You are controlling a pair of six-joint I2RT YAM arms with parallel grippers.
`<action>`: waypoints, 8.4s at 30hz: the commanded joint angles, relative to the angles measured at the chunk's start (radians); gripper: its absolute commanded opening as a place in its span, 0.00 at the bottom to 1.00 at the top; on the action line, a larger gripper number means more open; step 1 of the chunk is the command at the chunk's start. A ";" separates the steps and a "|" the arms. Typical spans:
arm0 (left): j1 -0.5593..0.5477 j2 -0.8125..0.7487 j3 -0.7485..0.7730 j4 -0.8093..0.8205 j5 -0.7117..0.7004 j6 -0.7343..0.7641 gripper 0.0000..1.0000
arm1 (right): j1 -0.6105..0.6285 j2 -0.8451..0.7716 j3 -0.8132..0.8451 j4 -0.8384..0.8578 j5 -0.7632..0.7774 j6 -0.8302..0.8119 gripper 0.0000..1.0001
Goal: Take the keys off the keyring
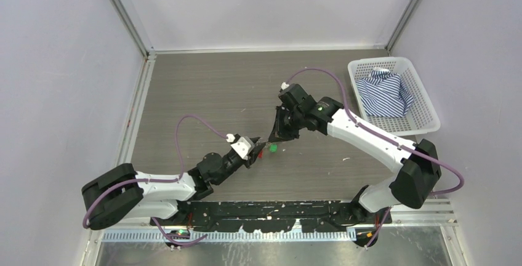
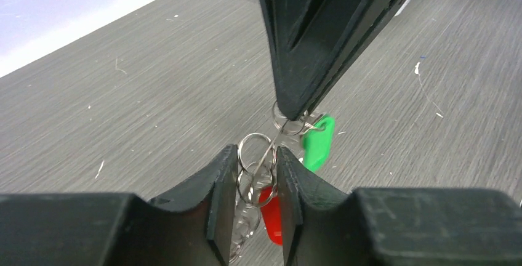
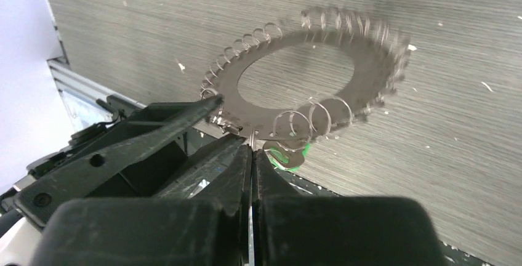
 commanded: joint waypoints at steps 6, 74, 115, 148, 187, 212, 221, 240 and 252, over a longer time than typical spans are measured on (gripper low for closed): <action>0.006 -0.216 -0.021 -0.066 0.004 -0.140 0.36 | -0.005 0.054 0.120 -0.141 0.131 0.099 0.01; -0.065 0.214 0.175 0.404 -0.419 -0.106 0.47 | 0.082 0.097 0.396 -0.173 0.515 0.556 0.01; -0.063 0.219 0.090 0.404 -0.480 -0.138 0.00 | 0.032 -0.133 0.084 0.081 0.384 0.405 0.01; 0.000 0.393 0.032 0.398 0.133 -0.273 0.00 | -0.134 -0.259 -0.358 0.265 0.104 0.326 0.12; -0.008 -0.107 -0.013 -0.516 -0.074 -0.556 0.26 | 0.073 -0.021 -0.340 0.229 0.226 0.194 0.28; -0.014 0.025 -0.026 -0.303 0.080 -0.558 0.38 | 0.244 0.075 -0.245 0.142 0.362 -0.433 0.27; -0.109 0.231 0.048 -0.171 -0.012 -0.546 0.52 | 0.163 -0.011 -0.298 0.144 0.425 -0.308 0.33; -0.382 0.442 0.167 -0.295 -0.586 -0.562 0.48 | 0.081 -0.029 -0.323 0.231 0.357 -0.348 0.38; -0.385 0.486 0.099 -0.099 -0.649 -0.420 0.01 | 0.058 -0.061 -0.357 0.282 0.206 -0.414 0.38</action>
